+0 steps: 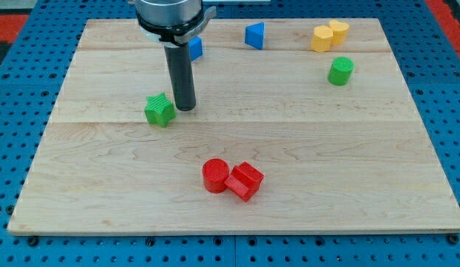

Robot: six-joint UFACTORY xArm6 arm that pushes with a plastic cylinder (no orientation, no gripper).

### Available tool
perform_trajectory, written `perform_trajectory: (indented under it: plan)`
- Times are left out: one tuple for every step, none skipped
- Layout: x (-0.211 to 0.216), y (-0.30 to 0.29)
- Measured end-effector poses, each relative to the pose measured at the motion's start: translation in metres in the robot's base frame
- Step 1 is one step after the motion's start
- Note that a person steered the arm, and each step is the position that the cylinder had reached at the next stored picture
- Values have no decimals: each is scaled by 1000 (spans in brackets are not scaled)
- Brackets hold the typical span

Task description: Move the green star towards the left center

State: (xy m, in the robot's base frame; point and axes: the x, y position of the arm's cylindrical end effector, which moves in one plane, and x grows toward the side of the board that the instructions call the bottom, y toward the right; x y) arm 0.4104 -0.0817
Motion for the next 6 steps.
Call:
perform_trajectory:
  plan:
    - [0,-70]
    - [-3,-63]
    - [-4,-8]
    - [35,16]
    - [70,-55]
    - [32,-67]
